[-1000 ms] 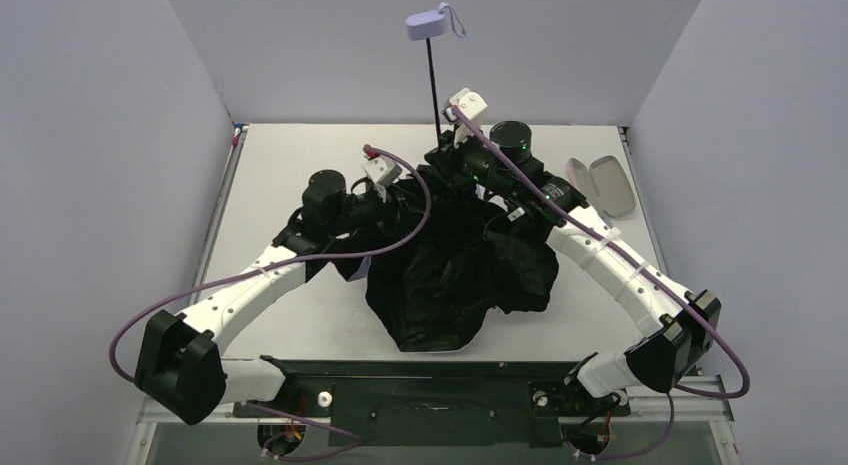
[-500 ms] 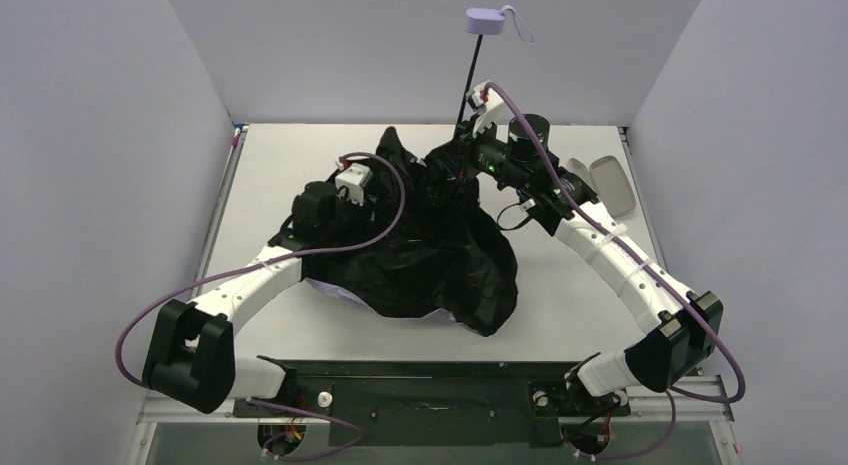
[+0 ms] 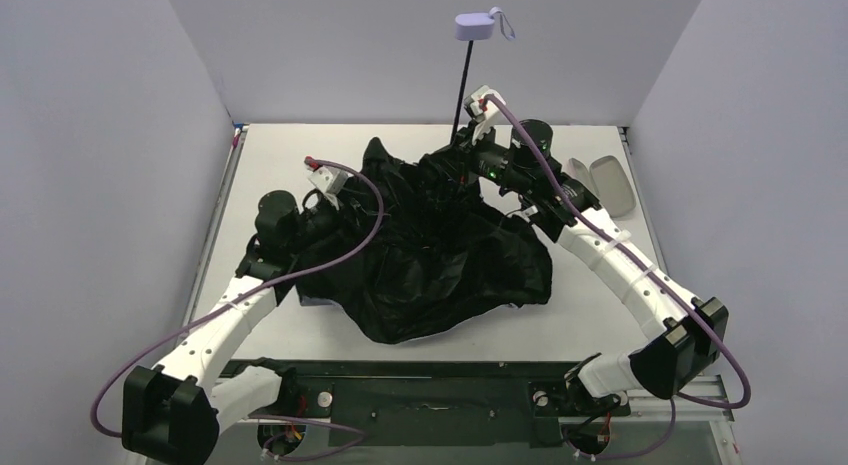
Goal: Open the umbrella
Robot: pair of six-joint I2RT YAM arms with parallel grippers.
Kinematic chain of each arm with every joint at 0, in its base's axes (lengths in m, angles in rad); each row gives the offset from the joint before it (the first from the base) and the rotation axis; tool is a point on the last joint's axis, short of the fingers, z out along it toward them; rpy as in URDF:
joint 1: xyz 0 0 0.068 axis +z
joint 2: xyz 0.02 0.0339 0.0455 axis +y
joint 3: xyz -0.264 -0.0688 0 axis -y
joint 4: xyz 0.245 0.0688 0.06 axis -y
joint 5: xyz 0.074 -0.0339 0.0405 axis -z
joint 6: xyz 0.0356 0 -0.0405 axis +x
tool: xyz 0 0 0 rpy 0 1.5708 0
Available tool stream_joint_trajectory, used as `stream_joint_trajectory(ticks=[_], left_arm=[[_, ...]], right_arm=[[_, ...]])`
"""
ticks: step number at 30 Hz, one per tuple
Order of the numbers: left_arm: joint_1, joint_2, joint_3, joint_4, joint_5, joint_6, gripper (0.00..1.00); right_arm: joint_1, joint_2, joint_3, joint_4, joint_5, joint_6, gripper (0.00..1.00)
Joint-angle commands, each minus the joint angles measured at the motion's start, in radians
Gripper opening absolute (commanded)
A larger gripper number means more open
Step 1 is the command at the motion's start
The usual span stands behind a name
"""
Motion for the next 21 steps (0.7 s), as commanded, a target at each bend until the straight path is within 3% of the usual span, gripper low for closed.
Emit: stream_joint_trajectory(ticks=[1,5,9,11,15,21], left_arm=[[-0.056,0.006,0.104,0.150,0.158,0.091,0.68],[-0.138,0.037,0.134,0.156,0.176,0.210,0.74],[-0.189,0.075,0.155,0.191,0.239,0.272,0.75],[-0.198,0.088,0.168,0.186,0.301,0.312,0.76],[-0.203,0.090,0.169,0.144,0.367,0.387,0.91],[-0.217,0.109,0.182,0.092,0.419,0.427,0.94]], right_arm=[[0.043,-0.070,0.004,0.156,0.009,-0.043,0.00],[0.061,-0.072,0.014,0.166,0.014,-0.041,0.00],[0.063,-0.087,0.016,0.182,-0.084,-0.033,0.00],[0.063,-0.095,0.013,0.184,-0.147,-0.049,0.00],[0.065,-0.102,0.025,0.174,-0.238,-0.065,0.00],[0.095,-0.107,0.054,0.142,-0.293,-0.076,0.00]])
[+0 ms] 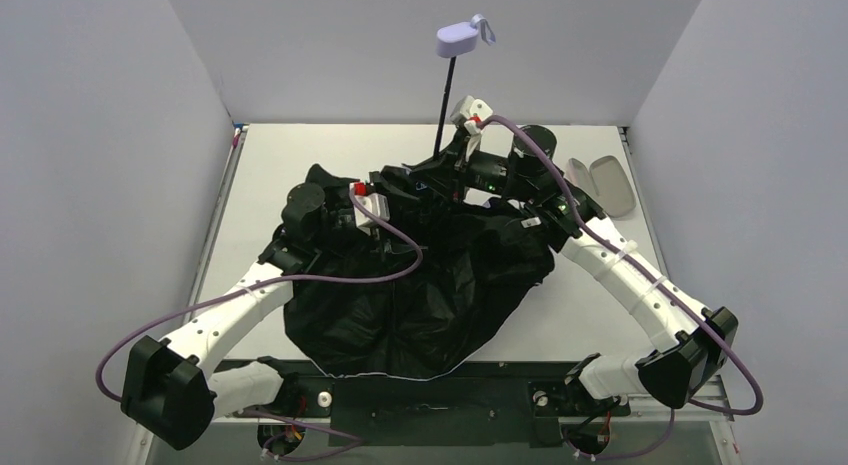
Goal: Open the umbrella
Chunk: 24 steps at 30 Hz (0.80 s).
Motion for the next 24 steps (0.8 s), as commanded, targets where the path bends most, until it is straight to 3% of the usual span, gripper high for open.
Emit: stream_joint_trajectory(ticks=[1,7,10,12,18,24], left_arm=[[-0.026,0.020,0.067,-0.032,0.095,0.077,0.93],[-0.052,0.058,0.070,-0.072,0.112,0.091,0.87],[-0.047,0.079,0.060,-0.074,0.073,0.059,0.90],[-0.024,0.088,0.046,-0.050,0.048,0.022,0.98],[0.053,0.123,0.003,0.031,-0.020,-0.082,0.97],[0.124,0.162,-0.027,0.026,-0.052,-0.081,0.97]], right_arm=[[0.030,-0.053,0.065,0.087,-0.091,-0.019,0.00],[0.042,-0.040,0.109,0.083,-0.103,-0.003,0.00],[0.046,-0.041,0.123,0.091,-0.111,0.022,0.00],[0.047,-0.044,0.133,0.093,-0.119,0.035,0.00],[0.049,-0.052,0.147,0.105,-0.134,0.076,0.00],[0.047,-0.060,0.156,0.107,-0.133,0.097,0.00]])
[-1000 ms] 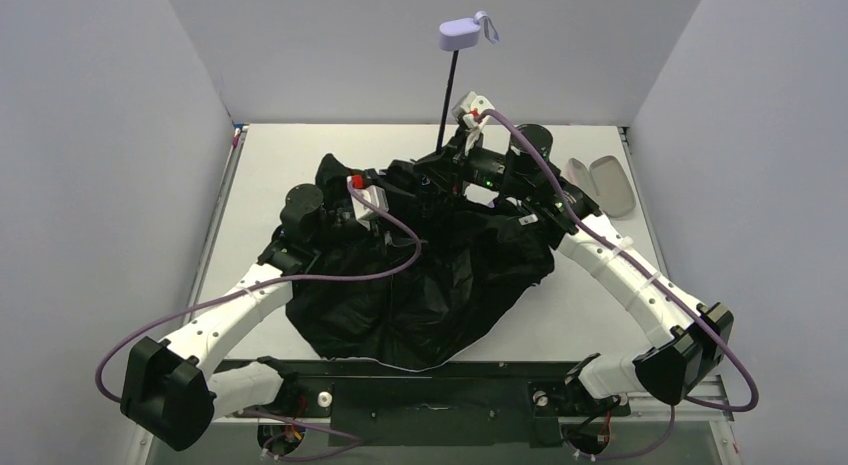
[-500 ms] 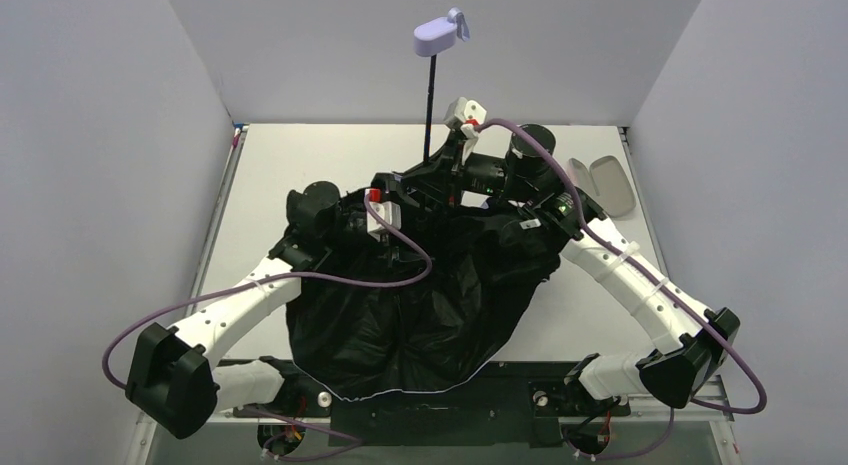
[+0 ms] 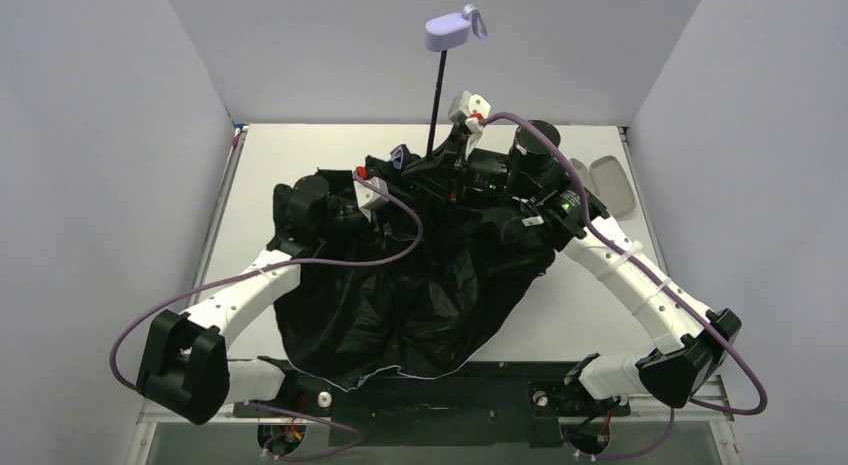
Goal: Open the umbrella
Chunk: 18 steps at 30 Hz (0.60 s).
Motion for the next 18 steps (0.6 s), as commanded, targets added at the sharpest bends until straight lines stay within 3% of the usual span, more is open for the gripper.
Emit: stream_joint_trajectory(ticks=[1,8,11,18], left_arm=[[0.063,0.040,-0.043,-0.002,-0.087,-0.001,0.97],[0.080,0.040,-0.075,-0.060,-0.158,0.178,0.97],[0.081,0.021,-0.064,-0.081,-0.185,0.234,0.97],[0.039,-0.045,0.026,0.015,-0.155,0.136,0.97]], right_arm=[[0.005,-0.058,0.085,0.124,-0.049,0.079,0.00],[-0.046,-0.053,0.076,0.136,-0.041,0.119,0.00],[-0.068,-0.049,0.076,0.052,0.010,0.055,0.00],[-0.081,-0.017,-0.020,-0.034,0.143,-0.159,0.00]])
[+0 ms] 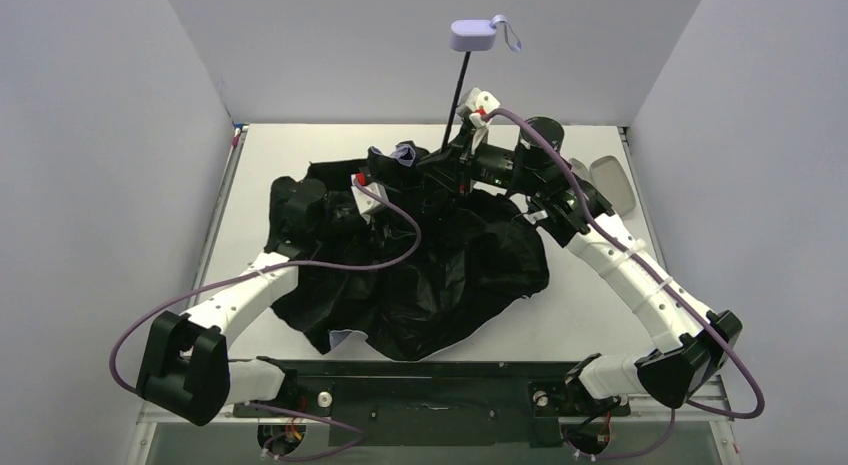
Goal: Open the umbrella
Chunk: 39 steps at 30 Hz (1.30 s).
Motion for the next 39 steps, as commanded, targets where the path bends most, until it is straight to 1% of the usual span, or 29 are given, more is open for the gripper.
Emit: stream_joint_trajectory(ticks=[1,4,8,9,10,13,17,18,19,20,21,22,23,25,27,32,37,39], left_arm=[[-0.012,-0.044,0.079,0.031,-0.057,-0.039,0.97],[-0.018,-0.038,0.090,0.013,-0.068,-0.035,0.97],[-0.008,-0.027,0.061,-0.061,-0.083,0.057,0.97],[-0.006,-0.025,0.055,-0.077,-0.082,0.108,0.97],[-0.006,-0.022,0.041,-0.097,-0.083,0.128,0.97],[-0.007,-0.013,0.022,-0.113,-0.088,0.184,0.97],[-0.016,0.011,0.025,-0.157,-0.083,0.219,0.98],[-0.021,0.021,0.024,-0.167,-0.086,0.226,0.99],[-0.024,0.026,0.025,-0.172,-0.089,0.239,1.00],[-0.031,0.036,0.025,-0.179,-0.099,0.245,0.97],[-0.035,0.041,0.024,-0.181,-0.104,0.252,0.94],[-0.042,0.052,0.026,-0.185,-0.114,0.255,0.92],[-0.045,0.056,0.026,-0.184,-0.117,0.258,0.89],[-0.054,0.067,0.027,-0.177,-0.126,0.253,0.86],[-0.062,0.076,0.025,-0.166,-0.132,0.241,0.83],[-0.076,0.093,0.018,-0.147,-0.148,0.224,0.74],[-0.076,0.106,0.037,-0.137,-0.171,0.173,0.67],[-0.075,0.110,0.048,-0.131,-0.201,0.116,0.65]], right_arm=[[-0.015,-0.015,-0.044,0.051,0.077,-0.121,0.00],[-0.017,0.012,-0.082,0.068,0.105,-0.219,0.00],[-0.024,0.057,-0.113,0.079,0.120,-0.323,0.00],[-0.026,0.065,-0.121,0.080,0.121,-0.340,0.00],[-0.026,0.080,-0.125,0.083,0.120,-0.364,0.00],[-0.032,0.109,-0.158,0.093,0.095,-0.402,0.00],[-0.046,0.120,-0.232,0.149,0.063,-0.407,0.00],[-0.052,0.122,-0.249,0.153,0.060,-0.408,0.02],[-0.056,0.123,-0.252,0.154,0.054,-0.407,0.17],[-0.062,0.124,-0.253,0.150,0.052,-0.407,0.24],[-0.065,0.122,-0.250,0.139,0.045,-0.404,0.39],[-0.072,0.117,-0.244,0.115,0.046,-0.401,0.46],[-0.076,0.102,-0.244,0.105,0.047,-0.391,0.60],[-0.098,0.066,-0.255,0.080,0.052,-0.378,0.70],[-0.113,0.025,-0.272,0.053,0.056,-0.369,0.73],[-0.143,-0.076,-0.315,-0.019,0.077,-0.329,0.75],[-0.190,-0.193,-0.358,-0.105,0.107,-0.222,0.75],[-0.226,-0.232,-0.375,-0.129,0.115,-0.172,0.74]])
